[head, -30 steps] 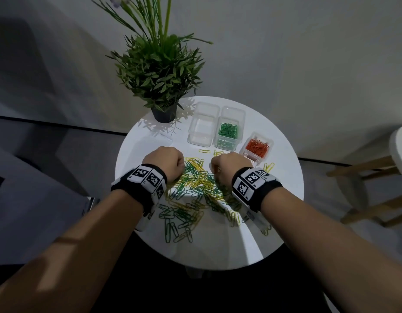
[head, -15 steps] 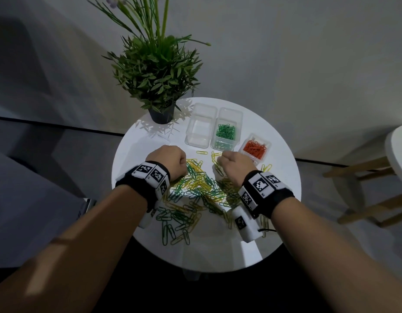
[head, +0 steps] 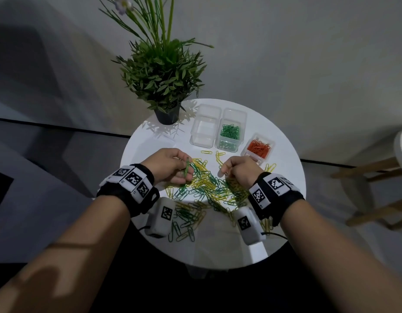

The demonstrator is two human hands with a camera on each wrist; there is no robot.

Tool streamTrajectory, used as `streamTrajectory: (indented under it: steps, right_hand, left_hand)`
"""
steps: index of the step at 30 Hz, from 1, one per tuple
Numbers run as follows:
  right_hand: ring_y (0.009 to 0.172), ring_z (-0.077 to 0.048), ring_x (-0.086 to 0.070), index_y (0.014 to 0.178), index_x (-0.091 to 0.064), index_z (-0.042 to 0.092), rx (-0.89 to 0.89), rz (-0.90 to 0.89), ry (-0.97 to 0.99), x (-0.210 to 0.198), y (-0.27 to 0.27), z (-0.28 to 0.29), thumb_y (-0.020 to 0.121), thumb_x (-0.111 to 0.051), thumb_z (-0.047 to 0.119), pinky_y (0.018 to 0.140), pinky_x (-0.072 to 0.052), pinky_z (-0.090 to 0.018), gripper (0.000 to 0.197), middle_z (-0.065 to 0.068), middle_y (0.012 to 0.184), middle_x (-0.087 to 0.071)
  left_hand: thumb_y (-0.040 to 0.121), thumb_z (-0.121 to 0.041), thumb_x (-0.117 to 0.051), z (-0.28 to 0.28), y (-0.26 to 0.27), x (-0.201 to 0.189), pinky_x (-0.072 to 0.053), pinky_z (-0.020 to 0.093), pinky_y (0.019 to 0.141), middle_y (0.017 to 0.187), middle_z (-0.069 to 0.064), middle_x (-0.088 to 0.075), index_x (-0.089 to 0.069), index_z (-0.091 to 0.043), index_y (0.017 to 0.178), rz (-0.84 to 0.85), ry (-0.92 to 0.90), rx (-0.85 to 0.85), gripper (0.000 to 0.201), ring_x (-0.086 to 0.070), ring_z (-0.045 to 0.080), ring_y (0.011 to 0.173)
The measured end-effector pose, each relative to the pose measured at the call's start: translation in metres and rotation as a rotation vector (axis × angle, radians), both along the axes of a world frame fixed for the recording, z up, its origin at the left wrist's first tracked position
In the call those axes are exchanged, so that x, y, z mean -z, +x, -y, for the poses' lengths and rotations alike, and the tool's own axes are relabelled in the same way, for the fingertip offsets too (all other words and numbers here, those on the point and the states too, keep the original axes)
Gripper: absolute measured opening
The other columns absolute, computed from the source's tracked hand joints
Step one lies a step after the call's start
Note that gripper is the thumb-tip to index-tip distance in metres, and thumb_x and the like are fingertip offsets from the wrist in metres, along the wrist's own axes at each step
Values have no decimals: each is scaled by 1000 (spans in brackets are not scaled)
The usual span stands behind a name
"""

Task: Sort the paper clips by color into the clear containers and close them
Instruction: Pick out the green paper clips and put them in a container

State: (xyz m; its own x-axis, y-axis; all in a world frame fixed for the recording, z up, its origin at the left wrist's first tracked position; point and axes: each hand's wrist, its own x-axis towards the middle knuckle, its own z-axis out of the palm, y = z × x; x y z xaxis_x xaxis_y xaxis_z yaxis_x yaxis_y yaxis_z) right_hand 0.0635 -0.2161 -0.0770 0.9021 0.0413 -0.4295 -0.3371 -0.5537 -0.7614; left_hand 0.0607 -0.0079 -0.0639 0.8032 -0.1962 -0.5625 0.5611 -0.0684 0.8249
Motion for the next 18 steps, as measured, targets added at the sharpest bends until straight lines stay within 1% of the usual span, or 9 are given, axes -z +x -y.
streamTrajectory:
  steps: [2,5,7,10,13,15,16,17,18]
  right_hand:
    - [62,-13,-49,65,-58,10,16,-49,-23,-3,4,-1,83,-39,-11,58,-41,-19,33,-11,74,-63]
    - [77,-18,-59,73,-64,9,-47,28,-155,-2,7,-4,89,-58,15,69,-46,-26,18,-5,78,-66]
    - [65,-12,-56,77,-66,10,-87,102,-166,-5,3,-10,84,-69,24,60,-42,-23,16,1,68,-62]
    - [42,2,-46,76,-72,14,-162,161,-103,-12,0,-23,79,-73,14,49,-36,-19,3,10,50,-53]
    - [31,2,-40,85,-72,12,-192,148,-78,-18,2,-33,79,-72,8,39,-30,-12,7,10,40,-46]
    - [36,5,-44,87,-73,8,-204,119,-30,-22,1,-38,81,-69,4,43,-33,-7,7,14,36,-48]
    - [42,6,-48,85,-73,6,-190,89,9,-24,2,-40,83,-67,2,50,-38,-8,7,16,41,-53]
    - [47,5,-51,82,-73,6,-159,52,54,-25,2,-41,84,-65,1,57,-42,-13,10,15,48,-58]
    - [47,2,-52,78,-72,8,-121,5,106,-27,3,-41,86,-62,2,57,-43,-17,14,12,50,-60]
  left_hand:
    - [96,4,-46,0,-3,-1,-54,21,47,83,17,-66,-54,-3,95,-32,-46,-33,11,-68,15,57]
    - [92,3,-55,1,-9,-1,-53,20,47,79,18,-67,-54,-4,88,-23,-79,-56,8,-68,14,57]
    - [92,2,-57,2,-10,0,-52,18,48,75,15,-68,-55,-5,86,-3,-53,-66,9,-68,13,57]
    - [95,-4,-54,3,-12,2,-55,18,50,71,11,-69,-59,-5,87,1,-44,-61,10,-68,12,57]
    - [96,-3,-52,3,-13,1,-55,18,49,71,11,-63,-59,-4,85,23,-54,-58,13,-63,8,51]
    - [96,-1,-52,2,-13,-1,-55,18,51,70,10,-60,-58,-4,83,51,-52,-65,15,-60,6,49]
    - [95,-1,-51,2,-13,-3,-56,18,52,70,10,-59,-58,-4,82,61,-56,-73,15,-60,6,49]
    - [95,-1,-51,1,-13,-4,-56,18,53,70,10,-60,-58,-4,82,69,-62,-82,15,-60,6,49]
    - [95,-1,-51,0,-13,-5,-56,18,54,70,9,-60,-58,-4,82,79,-68,-92,15,-60,6,50]
